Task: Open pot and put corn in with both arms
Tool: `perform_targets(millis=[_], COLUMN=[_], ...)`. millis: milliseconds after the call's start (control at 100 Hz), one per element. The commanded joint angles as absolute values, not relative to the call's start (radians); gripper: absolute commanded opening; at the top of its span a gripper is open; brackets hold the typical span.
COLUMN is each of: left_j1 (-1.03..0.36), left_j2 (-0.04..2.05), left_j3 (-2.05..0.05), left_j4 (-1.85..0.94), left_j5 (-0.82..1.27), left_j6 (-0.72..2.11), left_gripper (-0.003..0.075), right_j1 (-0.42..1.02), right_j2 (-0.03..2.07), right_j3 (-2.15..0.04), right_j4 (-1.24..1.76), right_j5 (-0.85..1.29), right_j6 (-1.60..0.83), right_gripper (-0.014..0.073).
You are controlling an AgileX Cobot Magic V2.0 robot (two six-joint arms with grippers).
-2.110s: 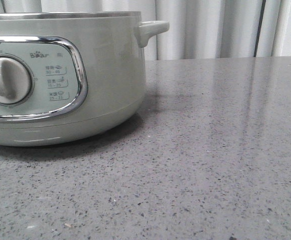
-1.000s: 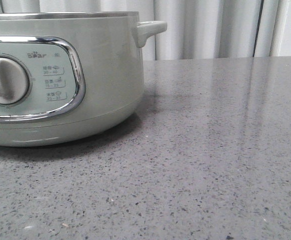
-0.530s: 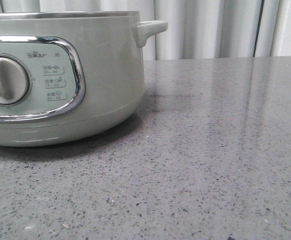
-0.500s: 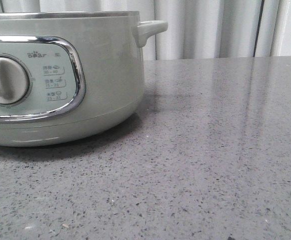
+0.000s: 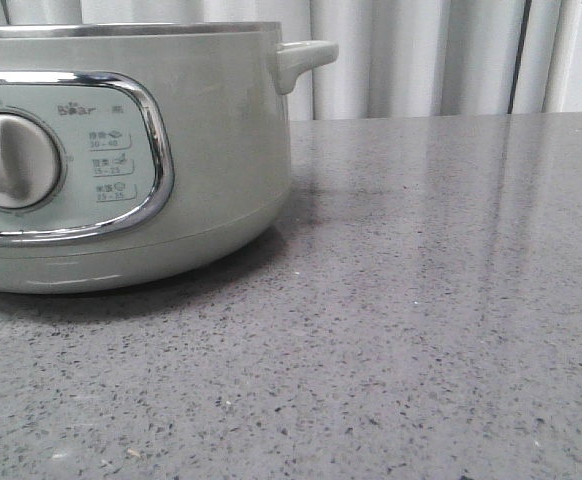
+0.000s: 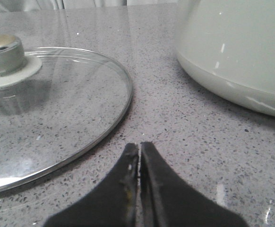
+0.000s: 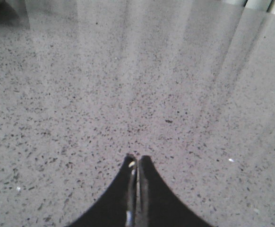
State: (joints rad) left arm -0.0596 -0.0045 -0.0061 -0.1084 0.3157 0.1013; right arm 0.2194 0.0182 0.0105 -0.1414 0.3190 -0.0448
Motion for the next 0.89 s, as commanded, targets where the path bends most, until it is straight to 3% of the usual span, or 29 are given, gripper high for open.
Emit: perform_targets(millis=[0, 880], left_j1=[-0.069, -0.069], left_j2=[-0.032, -0.032], left_j3=[0.022, 0.022], left_j4=[-0.112, -0.112], left_j5=[0.268, 0.268], left_j6=[0.095, 0.095], left_gripper=[-0.0020, -0.0020], right_j1=[0.213, 0.213], right_j2=[0.014, -0.028], right_j3=[0.028, 0.028], right_j4=[-0.158, -0.158], right_j5=[0.295, 0.295], right_j6=[-0.045, -0.045], right_gripper=[-0.0043, -0.0043])
